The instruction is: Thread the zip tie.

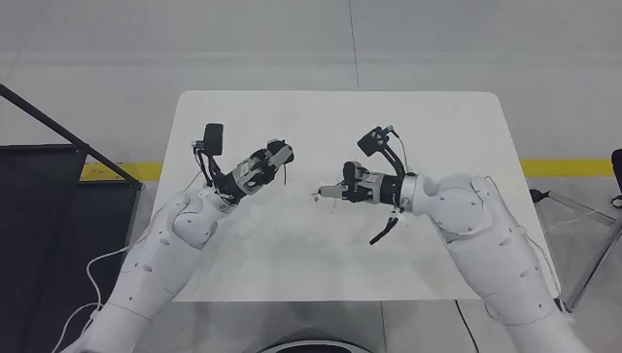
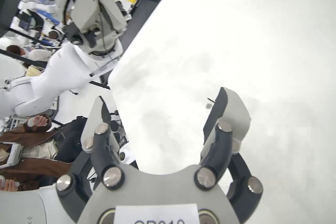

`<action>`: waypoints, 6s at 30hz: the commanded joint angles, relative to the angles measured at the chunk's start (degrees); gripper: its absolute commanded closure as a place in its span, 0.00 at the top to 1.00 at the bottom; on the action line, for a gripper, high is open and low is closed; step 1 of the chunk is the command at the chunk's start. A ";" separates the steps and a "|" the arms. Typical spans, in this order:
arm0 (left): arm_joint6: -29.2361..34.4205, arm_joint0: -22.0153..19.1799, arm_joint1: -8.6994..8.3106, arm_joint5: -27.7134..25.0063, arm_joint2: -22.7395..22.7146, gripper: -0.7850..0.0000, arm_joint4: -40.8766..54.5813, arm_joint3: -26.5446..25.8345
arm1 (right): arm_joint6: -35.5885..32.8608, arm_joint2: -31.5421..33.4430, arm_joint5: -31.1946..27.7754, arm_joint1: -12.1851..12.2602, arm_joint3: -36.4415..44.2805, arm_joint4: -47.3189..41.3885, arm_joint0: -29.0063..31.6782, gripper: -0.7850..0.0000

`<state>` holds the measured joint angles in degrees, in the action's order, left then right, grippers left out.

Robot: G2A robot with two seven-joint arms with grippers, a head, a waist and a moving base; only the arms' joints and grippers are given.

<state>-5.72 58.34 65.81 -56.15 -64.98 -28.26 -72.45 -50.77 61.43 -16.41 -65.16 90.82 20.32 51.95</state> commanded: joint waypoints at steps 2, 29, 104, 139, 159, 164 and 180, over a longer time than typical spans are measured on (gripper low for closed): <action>-0.16 0.05 0.00 -0.02 -0.12 0.00 -0.09 0.03 | -0.60 0.80 2.51 0.29 1.57 1.69 0.92 1.00; -12.52 0.66 1.58 0.81 0.24 0.00 -21.42 2.21 | -8.95 -10.23 20.22 -2.10 -1.90 21.65 -7.84 0.43; -38.20 2.87 2.81 20.59 2.34 0.00 -55.35 1.25 | -5.70 11.62 25.38 -1.19 14.90 10.96 8.70 0.00; -55.23 1.43 4.68 42.54 6.49 0.00 -65.26 8.89 | -1.54 13.23 34.58 -1.57 20.28 -1.90 11.61 0.00; -52.50 2.13 5.22 46.81 6.57 0.00 -64.68 6.38 | -0.17 12.45 34.14 -1.57 20.26 -3.50 12.23 0.00; -53.06 1.64 5.70 47.78 7.39 0.00 -64.95 7.21 | -0.35 12.19 36.52 -1.61 20.33 -5.49 12.17 0.00; -54.76 0.97 6.35 49.10 7.78 0.00 -64.92 8.87 | -0.12 11.25 45.44 -1.87 19.00 -10.62 9.39 0.00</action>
<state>-60.48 59.32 72.17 -7.04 -57.20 -93.17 -63.57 -50.91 72.68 29.07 -67.03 109.82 9.69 61.32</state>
